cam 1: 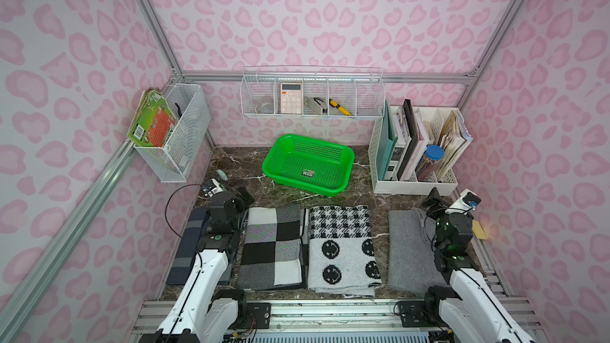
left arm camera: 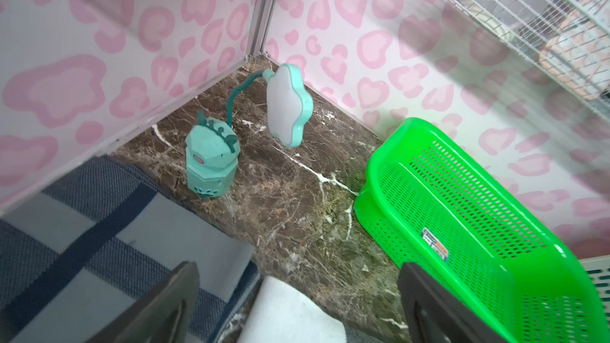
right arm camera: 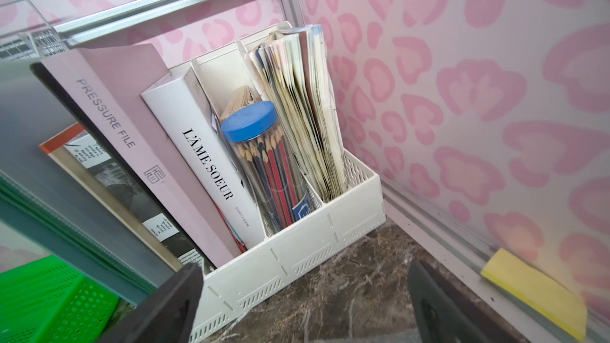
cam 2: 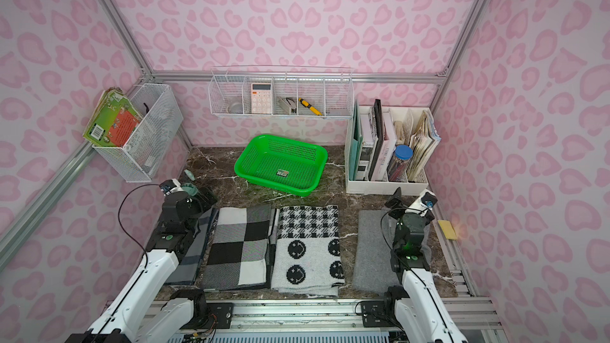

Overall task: Put the folded scarf in the basket
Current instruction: Adjust the scarf at the center of the board.

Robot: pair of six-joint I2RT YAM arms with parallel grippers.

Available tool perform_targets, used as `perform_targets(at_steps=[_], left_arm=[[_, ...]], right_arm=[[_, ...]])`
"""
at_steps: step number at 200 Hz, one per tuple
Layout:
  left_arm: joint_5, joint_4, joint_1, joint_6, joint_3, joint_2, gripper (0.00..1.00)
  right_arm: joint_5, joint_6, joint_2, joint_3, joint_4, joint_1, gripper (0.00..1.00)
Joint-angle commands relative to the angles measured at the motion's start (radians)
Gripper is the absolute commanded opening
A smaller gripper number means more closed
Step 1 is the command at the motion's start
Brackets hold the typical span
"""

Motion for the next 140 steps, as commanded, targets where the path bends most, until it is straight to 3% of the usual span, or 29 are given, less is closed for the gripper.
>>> perform_targets(at_steps=[1, 30, 70, 120, 140], left_arm=[[0.134, -0.136, 0.001, -0.113, 0.078, -0.011, 0.99], [0.272, -0.223, 0.001, -0.185, 0.109, -0.038, 0.99], [0.474, -0.341, -0.008, -0.213, 0.133, -0.196, 0.99], [0.631, -0.507, -0.028, -0.203, 0.142, -0.333, 0.99], [0.713, -0.528, -0.051, -0.209, 0.134, -0.319, 0.99]], right_arm=[[-0.130, 0.192, -0.122, -0.018, -0.146, -0.039, 1.00], [-0.272, 0.193, -0.270, -0.020, -0.214, -0.070, 1.00], [-0.419, 0.124, -0.352, 0.019, -0.312, -0.070, 1.00], [-0.642, 0.067, -0.172, 0.131, -0.440, -0.061, 0.98], [-0.668, 0.047, -0.071, 0.187, -0.498, 0.015, 0.98]])
